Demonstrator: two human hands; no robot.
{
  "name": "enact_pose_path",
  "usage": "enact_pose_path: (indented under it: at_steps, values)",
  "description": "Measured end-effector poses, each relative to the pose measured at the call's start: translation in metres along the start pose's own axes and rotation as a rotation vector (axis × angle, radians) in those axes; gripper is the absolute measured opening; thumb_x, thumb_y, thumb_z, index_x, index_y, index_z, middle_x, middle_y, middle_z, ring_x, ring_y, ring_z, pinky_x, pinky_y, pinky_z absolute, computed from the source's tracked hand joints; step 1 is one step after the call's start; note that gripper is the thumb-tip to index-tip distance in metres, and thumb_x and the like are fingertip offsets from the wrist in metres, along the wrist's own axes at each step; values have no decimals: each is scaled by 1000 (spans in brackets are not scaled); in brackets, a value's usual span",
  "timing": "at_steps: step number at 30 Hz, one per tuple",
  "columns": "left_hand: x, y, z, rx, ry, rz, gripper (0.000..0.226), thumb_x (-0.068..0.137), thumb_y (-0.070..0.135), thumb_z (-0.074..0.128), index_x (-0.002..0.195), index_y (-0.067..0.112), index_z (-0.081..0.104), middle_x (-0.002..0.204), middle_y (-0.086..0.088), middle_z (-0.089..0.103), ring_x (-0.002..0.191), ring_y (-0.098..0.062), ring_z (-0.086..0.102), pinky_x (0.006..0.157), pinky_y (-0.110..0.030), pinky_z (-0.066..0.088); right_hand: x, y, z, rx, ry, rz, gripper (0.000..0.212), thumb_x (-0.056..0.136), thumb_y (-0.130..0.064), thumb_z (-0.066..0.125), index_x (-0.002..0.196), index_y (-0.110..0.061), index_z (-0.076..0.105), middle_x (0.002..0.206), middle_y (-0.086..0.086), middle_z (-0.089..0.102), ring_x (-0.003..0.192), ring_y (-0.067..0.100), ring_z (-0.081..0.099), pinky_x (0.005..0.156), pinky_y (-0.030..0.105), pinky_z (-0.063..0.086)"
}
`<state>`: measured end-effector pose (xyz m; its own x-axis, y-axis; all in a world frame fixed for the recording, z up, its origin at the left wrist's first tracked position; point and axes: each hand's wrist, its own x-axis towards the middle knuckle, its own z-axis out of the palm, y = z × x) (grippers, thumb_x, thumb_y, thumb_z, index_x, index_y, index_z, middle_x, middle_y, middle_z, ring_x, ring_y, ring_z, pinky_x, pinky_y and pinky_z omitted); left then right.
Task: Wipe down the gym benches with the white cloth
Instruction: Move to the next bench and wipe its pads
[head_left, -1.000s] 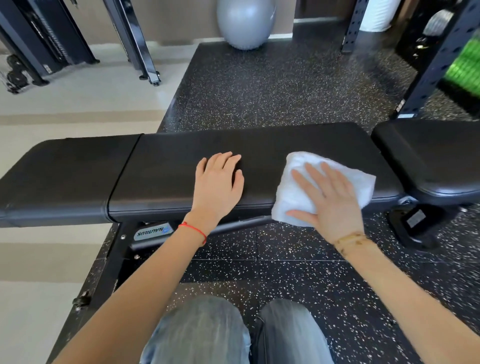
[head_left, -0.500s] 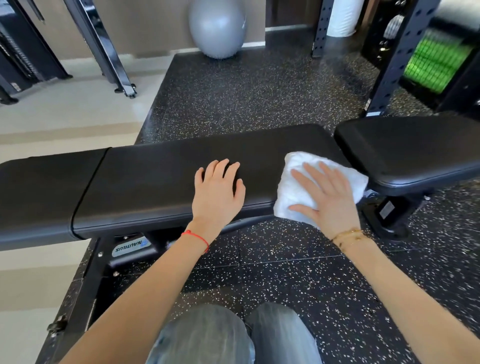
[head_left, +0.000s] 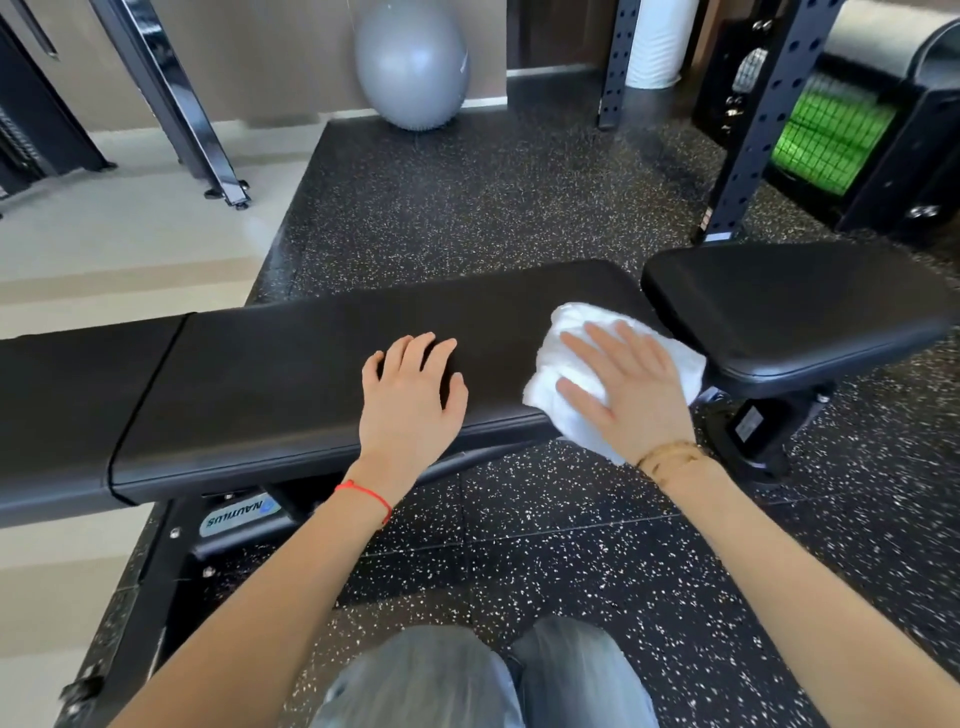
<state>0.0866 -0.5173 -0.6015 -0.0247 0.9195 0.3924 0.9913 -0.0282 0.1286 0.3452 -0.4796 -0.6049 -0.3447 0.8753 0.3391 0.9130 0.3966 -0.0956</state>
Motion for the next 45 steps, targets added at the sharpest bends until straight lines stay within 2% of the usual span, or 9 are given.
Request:
enact_pose_path:
  at_steps: [7, 10, 13, 19, 23, 28, 32, 38, 45]
  values:
    - [1, -2, 3, -3, -5, 3, 55, 94, 43, 26, 135, 22, 55, 142, -2, 53, 134, -25, 45, 113, -51, 31, 7, -32, 0, 12, -82, -156, 72, 93, -72, 9, 149, -35, 36, 154, 0, 41, 144, 33, 31, 117, 51, 23]
    - [1, -2, 4, -16, -1, 2, 54, 96, 44, 26, 137, 22, 54, 143, -3, 52, 136, -26, 44, 115, -50, 30, 12, -10, -2, 31, -48, -59, 75, 89, -76, 13, 149, -37, 34, 155, -2, 38, 145, 30, 28, 118, 48, 20]
    - [-1, -1, 3, -25, 1, -1, 54, 96, 44, 26, 137, 22, 54, 143, -3, 53, 136, -26, 44, 115, -50, 29, 18, -13, -1, -5, -50, 2, 71, 90, -72, 19, 148, -37, 36, 153, 2, 41, 144, 33, 30, 116, 53, 23]
    - [-1, -12, -3, -65, -6, 46, 54, 95, 45, 29, 134, 19, 57, 141, -4, 54, 134, -24, 46, 114, -48, 31, -15, 18, 1, -129, 16, -372, 71, 94, -68, 31, 154, -32, 22, 161, -2, 25, 149, 28, 20, 119, 52, 20]
    - [-6, -32, -11, 17, 40, 50, 49, 95, 43, 35, 128, 17, 61, 133, -5, 60, 129, -25, 50, 112, -48, 33, -18, 25, 7, -188, 115, -408, 71, 93, -62, 42, 154, -29, 25, 160, 0, 28, 147, 31, 26, 116, 53, 26]
    - [-13, -53, -12, 19, 76, 36, 46, 96, 40, 39, 128, 15, 61, 133, -6, 60, 127, -25, 52, 110, -46, 35, -3, -41, 29, -261, 193, -474, 80, 87, -65, 54, 154, -32, 26, 159, 1, 31, 143, 34, 33, 116, 51, 26]
    - [-22, -62, -15, -1, 115, 33, 43, 97, 35, 40, 128, 14, 61, 133, -6, 60, 125, -25, 53, 109, -45, 36, 1, -77, 42, -259, 214, -476, 82, 86, -68, 52, 154, -33, 23, 158, 1, 33, 143, 33, 33, 116, 51, 29]
    - [-40, -81, -16, -1, 153, 23, 43, 100, 36, 39, 133, 15, 58, 137, -5, 57, 130, -25, 49, 112, -44, 33, -16, -11, 32, -240, 277, -358, 79, 89, -66, 51, 154, -29, 26, 156, 7, 35, 142, 36, 33, 115, 53, 28]
    - [-42, -82, -10, 15, 184, 15, 43, 102, 36, 35, 133, 15, 57, 138, -3, 56, 132, -24, 48, 111, -43, 34, 0, -91, 49, -212, 290, -404, 80, 86, -70, 51, 152, -29, 30, 154, 6, 40, 139, 38, 38, 113, 54, 30]
